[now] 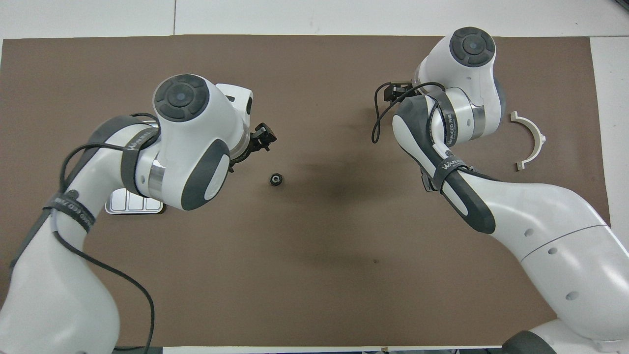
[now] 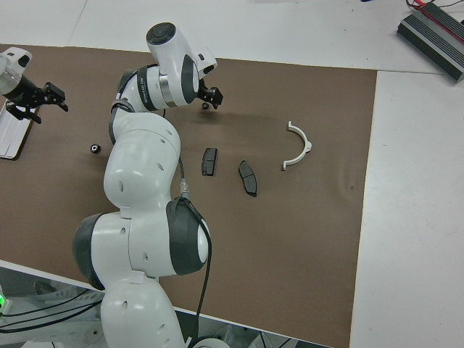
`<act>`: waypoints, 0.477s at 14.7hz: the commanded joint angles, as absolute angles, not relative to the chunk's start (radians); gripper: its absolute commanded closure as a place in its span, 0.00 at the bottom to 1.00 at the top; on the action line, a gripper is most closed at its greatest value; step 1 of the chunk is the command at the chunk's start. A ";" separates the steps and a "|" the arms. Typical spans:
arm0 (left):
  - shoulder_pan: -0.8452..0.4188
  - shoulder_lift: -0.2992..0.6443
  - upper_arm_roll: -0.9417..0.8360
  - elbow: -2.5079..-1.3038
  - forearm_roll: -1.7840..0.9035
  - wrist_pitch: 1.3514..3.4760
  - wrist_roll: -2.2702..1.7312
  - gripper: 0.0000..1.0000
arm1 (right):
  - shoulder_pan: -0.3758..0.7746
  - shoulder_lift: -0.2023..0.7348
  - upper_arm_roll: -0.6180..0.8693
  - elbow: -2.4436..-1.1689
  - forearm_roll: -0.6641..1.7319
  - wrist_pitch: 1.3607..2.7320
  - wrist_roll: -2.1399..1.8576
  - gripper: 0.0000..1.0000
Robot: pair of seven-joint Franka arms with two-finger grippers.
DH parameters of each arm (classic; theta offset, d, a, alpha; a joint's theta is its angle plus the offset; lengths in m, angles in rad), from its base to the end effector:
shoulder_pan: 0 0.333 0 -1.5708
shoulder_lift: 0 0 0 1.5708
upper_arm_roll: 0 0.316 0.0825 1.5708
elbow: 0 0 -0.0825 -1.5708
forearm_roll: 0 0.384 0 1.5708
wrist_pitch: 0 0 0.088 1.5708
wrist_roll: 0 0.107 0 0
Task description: Pick bearing gear from pile to tray
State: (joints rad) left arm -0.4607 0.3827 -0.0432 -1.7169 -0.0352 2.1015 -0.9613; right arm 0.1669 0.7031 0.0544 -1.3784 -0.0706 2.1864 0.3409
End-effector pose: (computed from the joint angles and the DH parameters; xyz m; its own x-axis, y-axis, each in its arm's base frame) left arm 0.5748 -0.3159 0.3663 0.8874 0.4595 -0.0372 0.4606 -0.8872 0.0280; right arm 0.7257 0.1517 0.3083 0.9894 -0.0965 0.1083 -0.0959 -0.9953 -0.0104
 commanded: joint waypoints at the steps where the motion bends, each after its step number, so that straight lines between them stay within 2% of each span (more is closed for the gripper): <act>1: -0.506 0.437 -0.026 -1.698 -0.003 2.152 -1.032 0.00 | 0.166 0.712 0.058 -1.410 -0.090 2.240 0.356 0.04; 4: -0.518 0.422 -0.026 -1.794 -0.003 2.225 -1.037 0.04 | 0.163 0.713 0.058 -1.413 -0.092 2.240 0.356 0.08; 7: -0.541 0.408 -0.026 -1.850 -0.003 2.276 -1.055 0.20 | 0.158 0.721 0.058 -1.413 -0.094 2.250 0.356 0.10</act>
State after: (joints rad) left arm -0.5177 0.4376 -0.0423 -1.7920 -0.0215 2.2315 -1.0257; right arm 0.1661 0.7210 0.0522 -1.3979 -0.0715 2.2209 0.3423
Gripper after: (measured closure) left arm 0.088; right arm 0.097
